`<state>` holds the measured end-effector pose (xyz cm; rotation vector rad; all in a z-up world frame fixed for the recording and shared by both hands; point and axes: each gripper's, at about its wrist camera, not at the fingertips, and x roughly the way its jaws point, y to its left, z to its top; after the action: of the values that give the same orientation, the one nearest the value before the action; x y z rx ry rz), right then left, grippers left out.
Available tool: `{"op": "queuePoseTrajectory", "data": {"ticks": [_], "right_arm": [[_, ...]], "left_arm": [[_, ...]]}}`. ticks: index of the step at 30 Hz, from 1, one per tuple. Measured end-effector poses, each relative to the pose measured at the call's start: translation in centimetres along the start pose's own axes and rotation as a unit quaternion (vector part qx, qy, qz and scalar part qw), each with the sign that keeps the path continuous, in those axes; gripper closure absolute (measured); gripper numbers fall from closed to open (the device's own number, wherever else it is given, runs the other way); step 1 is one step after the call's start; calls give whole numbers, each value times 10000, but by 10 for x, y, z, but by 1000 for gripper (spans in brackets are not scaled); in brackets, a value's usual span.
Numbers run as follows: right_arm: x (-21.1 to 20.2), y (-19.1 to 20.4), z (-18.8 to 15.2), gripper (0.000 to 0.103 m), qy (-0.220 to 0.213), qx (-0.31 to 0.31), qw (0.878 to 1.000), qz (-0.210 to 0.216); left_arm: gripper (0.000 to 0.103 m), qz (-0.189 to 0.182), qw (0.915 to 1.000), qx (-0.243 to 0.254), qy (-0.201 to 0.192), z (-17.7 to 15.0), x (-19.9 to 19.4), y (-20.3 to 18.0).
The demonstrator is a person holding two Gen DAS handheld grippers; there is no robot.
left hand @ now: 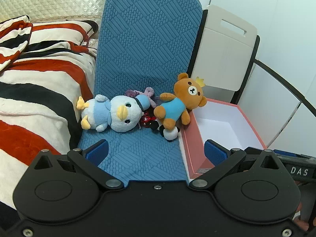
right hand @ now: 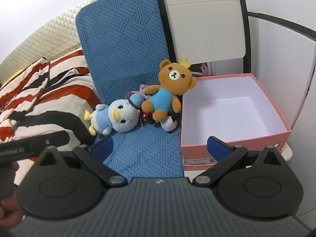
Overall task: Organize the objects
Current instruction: 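Move both grippers toward the duck and bear plush toys on the seat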
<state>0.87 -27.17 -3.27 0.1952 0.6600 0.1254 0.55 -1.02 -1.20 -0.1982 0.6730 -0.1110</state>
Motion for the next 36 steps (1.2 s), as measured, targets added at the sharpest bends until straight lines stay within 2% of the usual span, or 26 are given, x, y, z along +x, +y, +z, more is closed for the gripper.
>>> {"op": "queuePoseTrajectory", "data": {"ticks": [19, 29, 36], "right_arm": [[1, 2, -13, 0, 33, 21, 9998, 203], [10, -5, -16, 0, 13, 309, 9990, 332], [26, -6, -18, 0, -9, 567, 9978, 357]], "left_arm": [[2, -66, 9997, 158, -145, -2, 4, -1], [1, 42, 9999, 137, -47, -7, 22, 4], [0, 213, 9992, 347, 0, -5, 36, 10]]}}
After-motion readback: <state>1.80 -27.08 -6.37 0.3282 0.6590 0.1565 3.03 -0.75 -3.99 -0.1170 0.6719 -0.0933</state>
